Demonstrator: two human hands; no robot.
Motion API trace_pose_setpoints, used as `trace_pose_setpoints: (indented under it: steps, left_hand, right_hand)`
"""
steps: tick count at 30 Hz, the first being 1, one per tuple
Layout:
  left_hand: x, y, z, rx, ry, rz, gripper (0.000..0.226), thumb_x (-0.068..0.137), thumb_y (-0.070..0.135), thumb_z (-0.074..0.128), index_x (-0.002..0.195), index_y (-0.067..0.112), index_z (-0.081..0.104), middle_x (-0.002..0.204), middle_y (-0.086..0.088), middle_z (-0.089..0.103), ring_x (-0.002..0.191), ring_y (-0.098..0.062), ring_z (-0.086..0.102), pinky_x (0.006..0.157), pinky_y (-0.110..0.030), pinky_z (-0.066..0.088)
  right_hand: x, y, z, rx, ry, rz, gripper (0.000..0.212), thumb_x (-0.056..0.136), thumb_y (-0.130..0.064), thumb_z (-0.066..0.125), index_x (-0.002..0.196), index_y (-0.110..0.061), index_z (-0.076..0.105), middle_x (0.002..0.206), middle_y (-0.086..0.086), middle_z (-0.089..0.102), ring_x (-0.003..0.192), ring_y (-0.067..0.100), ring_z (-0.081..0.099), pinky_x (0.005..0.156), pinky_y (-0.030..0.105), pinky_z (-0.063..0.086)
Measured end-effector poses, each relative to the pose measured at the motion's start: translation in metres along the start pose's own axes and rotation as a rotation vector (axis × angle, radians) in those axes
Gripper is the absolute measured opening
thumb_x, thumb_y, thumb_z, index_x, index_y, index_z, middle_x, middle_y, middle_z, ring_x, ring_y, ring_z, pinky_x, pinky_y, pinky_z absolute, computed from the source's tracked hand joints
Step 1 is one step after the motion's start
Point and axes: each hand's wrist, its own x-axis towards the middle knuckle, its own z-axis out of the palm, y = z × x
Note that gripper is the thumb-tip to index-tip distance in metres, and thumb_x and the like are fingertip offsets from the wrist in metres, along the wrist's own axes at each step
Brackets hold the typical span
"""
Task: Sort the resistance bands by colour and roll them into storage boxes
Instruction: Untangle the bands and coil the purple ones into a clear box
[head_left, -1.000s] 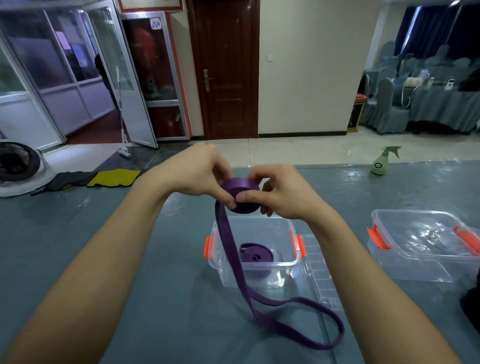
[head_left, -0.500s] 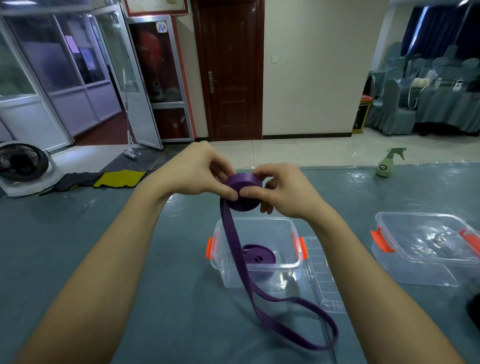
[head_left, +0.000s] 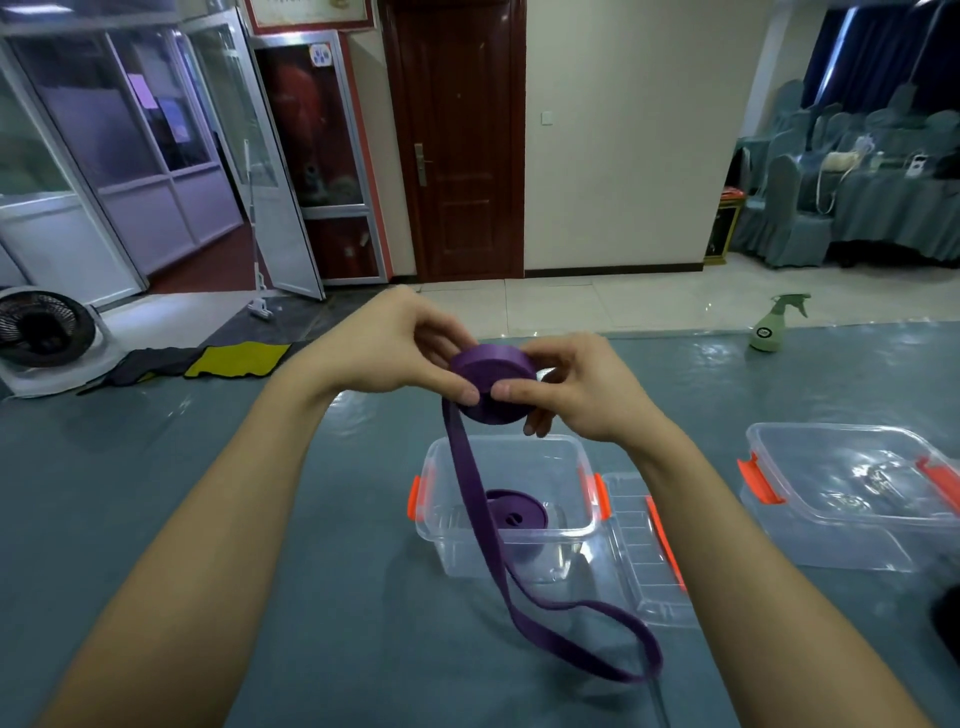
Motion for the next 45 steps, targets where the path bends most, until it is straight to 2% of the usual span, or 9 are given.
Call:
trace_pose_setpoints:
  steps: [4,8,11,19,23,27,35,41,45]
  left_hand:
    - [-0.006,-0.005,0.008,-0.096,0.046,-0.002,0.041,0.070,0.031,0.100,0.106,0.019,0.086,0.095,-0.002,0.086,0.092,-0.023,0.084,0.096,-0.051,0.066]
    - [0.004,0.009,0.005,0.256,-0.125,-0.009,0.030,0.071,0.034,0.102,0.095,0.024,0.087,0.081,0.005,0.083,0.078,-0.016,0.081,0.083,-0.052,0.066]
    - [0.010,0.019,0.003,0.397,-0.147,0.018,0.029,0.070,0.038,0.102,0.092,0.026,0.086,0.077,0.008,0.081,0.073,-0.012,0.078,0.078,-0.049,0.066]
    - [-0.005,-0.021,0.009,-0.232,0.091,-0.003,0.036,0.071,0.032,0.099,0.104,0.025,0.087,0.100,-0.006,0.086,0.097,-0.026,0.084,0.100,-0.048,0.065]
    - [-0.003,-0.012,0.003,0.023,-0.033,-0.030,0.028,0.075,0.029,0.101,0.099,0.025,0.088,0.089,0.003,0.085,0.087,-0.016,0.083,0.090,-0.045,0.067]
    - [0.003,0.004,0.006,0.377,-0.135,-0.014,0.022,0.072,0.036,0.100,0.088,0.029,0.086,0.074,0.015,0.080,0.071,-0.006,0.077,0.073,-0.039,0.064]
    - [-0.020,-0.030,0.016,-0.197,0.065,-0.025,0.032,0.073,0.026,0.101,0.102,0.023,0.088,0.095,-0.003,0.086,0.093,-0.021,0.084,0.093,-0.037,0.067]
    - [-0.009,-0.006,0.019,0.448,-0.147,-0.044,0.026,0.071,0.045,0.099,0.087,0.030,0.087,0.071,0.011,0.079,0.069,-0.009,0.075,0.075,-0.046,0.064]
    - [-0.010,-0.006,0.015,0.334,-0.147,-0.095,0.027,0.072,0.039,0.101,0.093,0.029,0.087,0.079,0.012,0.082,0.077,-0.009,0.079,0.083,-0.044,0.066]
  right_hand:
    - [-0.005,0.004,-0.005,0.259,-0.042,0.070,0.030,0.088,-0.021,0.090,0.114,-0.009,0.081,0.095,0.014,0.081,0.061,0.037,0.076,0.057,0.036,0.064]
    - [0.000,-0.004,-0.004,-0.095,-0.166,0.125,0.041,0.077,-0.050,0.095,0.107,-0.026,0.081,0.095,-0.005,0.082,0.058,0.031,0.078,0.050,0.035,0.058]
    - [0.005,-0.008,0.000,-0.162,-0.142,0.077,0.030,0.081,-0.042,0.094,0.100,-0.021,0.083,0.081,-0.002,0.080,0.055,0.025,0.076,0.052,0.035,0.059]
    - [-0.002,-0.003,-0.004,0.297,0.030,0.011,0.032,0.094,-0.029,0.079,0.114,-0.005,0.074,0.095,0.016,0.080,0.059,0.030,0.073,0.056,0.035,0.063]
    - [0.002,-0.007,-0.002,-0.038,-0.126,0.096,0.052,0.082,-0.053,0.091,0.122,-0.026,0.071,0.106,-0.001,0.080,0.061,0.031,0.079,0.051,0.036,0.059]
    - [0.008,-0.006,0.012,-0.208,-0.150,0.079,0.031,0.078,-0.052,0.094,0.093,-0.028,0.080,0.078,-0.002,0.078,0.052,0.025,0.075,0.047,0.033,0.054]
    - [-0.009,0.007,0.014,0.329,0.020,0.077,0.039,0.081,-0.035,0.090,0.108,-0.010,0.082,0.092,0.013,0.081,0.052,0.031,0.072,0.045,0.031,0.055]
    - [-0.005,-0.001,0.021,-0.281,-0.222,0.149,0.055,0.069,-0.055,0.098,0.115,-0.032,0.079,0.101,-0.009,0.079,0.055,0.021,0.076,0.046,0.023,0.051]
    - [-0.009,0.008,0.025,-0.119,-0.134,0.111,0.030,0.076,-0.043,0.097,0.098,-0.026,0.085,0.077,-0.001,0.080,0.054,0.028,0.074,0.051,0.030,0.057]
